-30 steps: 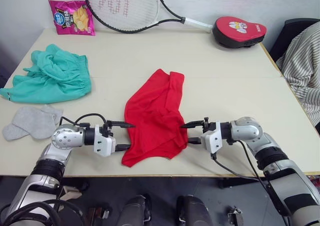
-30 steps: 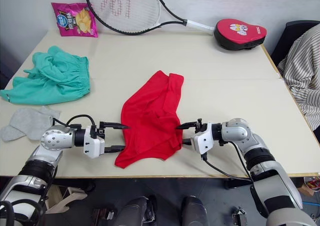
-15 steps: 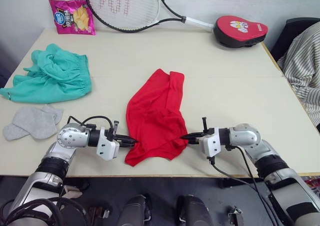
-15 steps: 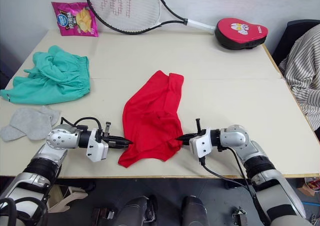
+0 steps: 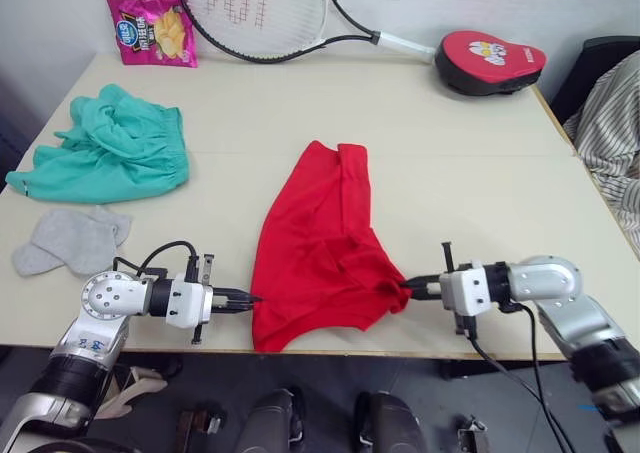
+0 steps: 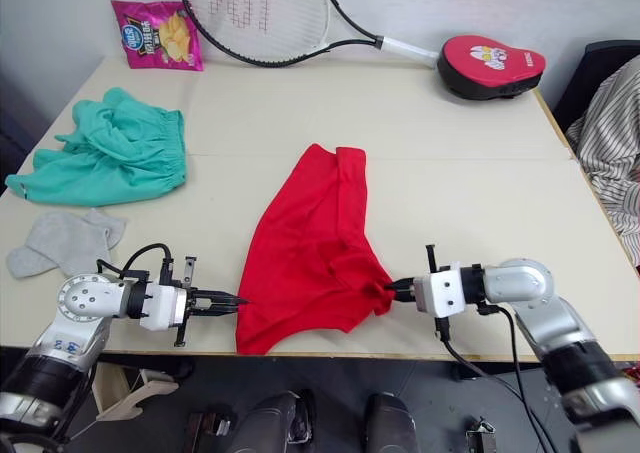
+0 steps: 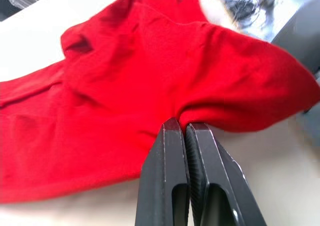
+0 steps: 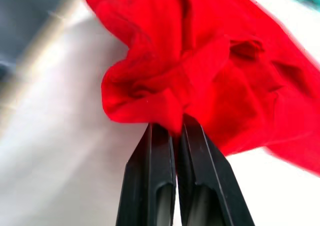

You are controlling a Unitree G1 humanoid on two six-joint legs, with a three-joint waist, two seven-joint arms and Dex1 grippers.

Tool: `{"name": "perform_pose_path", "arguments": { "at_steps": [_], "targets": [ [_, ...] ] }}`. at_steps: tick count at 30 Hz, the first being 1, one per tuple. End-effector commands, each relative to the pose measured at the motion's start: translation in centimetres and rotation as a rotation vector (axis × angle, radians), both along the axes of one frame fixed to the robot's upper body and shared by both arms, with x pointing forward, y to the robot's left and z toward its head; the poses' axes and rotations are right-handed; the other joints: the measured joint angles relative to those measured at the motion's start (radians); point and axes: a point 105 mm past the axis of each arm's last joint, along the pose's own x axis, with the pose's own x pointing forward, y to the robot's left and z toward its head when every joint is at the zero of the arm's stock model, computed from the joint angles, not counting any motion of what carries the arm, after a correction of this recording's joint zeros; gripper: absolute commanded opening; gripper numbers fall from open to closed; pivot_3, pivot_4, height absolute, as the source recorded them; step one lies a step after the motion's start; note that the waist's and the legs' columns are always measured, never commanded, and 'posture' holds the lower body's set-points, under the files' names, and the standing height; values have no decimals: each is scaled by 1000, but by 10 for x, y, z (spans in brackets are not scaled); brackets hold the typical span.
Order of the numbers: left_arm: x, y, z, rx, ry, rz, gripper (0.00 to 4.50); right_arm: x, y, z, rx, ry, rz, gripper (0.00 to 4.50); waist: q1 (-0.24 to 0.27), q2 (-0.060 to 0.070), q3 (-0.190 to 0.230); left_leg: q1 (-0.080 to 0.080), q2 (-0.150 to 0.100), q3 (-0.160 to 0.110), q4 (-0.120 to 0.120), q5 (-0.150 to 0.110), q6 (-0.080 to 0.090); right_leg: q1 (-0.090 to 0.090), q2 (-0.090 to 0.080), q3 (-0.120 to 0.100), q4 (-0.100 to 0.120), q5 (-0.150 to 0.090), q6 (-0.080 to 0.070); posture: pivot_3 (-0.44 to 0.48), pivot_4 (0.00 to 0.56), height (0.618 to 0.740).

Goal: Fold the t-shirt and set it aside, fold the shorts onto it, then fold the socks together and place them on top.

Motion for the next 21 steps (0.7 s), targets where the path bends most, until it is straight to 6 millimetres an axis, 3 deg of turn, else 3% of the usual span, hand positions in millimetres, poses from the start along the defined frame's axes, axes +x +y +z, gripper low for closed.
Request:
{"name": "perform_pose_path", "arguments": {
  "at_steps": [1, 10, 18, 21],
  "targets": [
    [-8, -6, 15, -34, 0, 4, 24, -18, -1, 6, -19, 167, -51, 0, 4, 0, 0, 0, 0, 0, 0, 0, 0, 0, 0, 0, 0, 0, 0, 0, 150, 740],
    [-33, -27, 19, -26, 220, -7, 24, -73, 7, 12, -100, 565, -91, 0, 21, 1, 1, -2, 2, 0, -1, -3, 0, -1, 1, 0, -3, -2, -2, 0, 150, 740],
    [-41, -13, 21, 68, 347, -5, 24, -81, 2, 18, -99, 629, -124, 0, 29, 1, 1, -3, 2, 0, -2, -4, -2, -1, 2, -1, -7, -2, -2, 0, 150, 740],
    [-36, -6, 37, 31, 448, 40, 24, -74, 2, 35, -11, 628, -159, 0, 35, 1, 1, -5, 2, 0, -2, -4, -2, -2, 2, -1, -8, -2, -2, 0, 150, 740]
  ]
}}
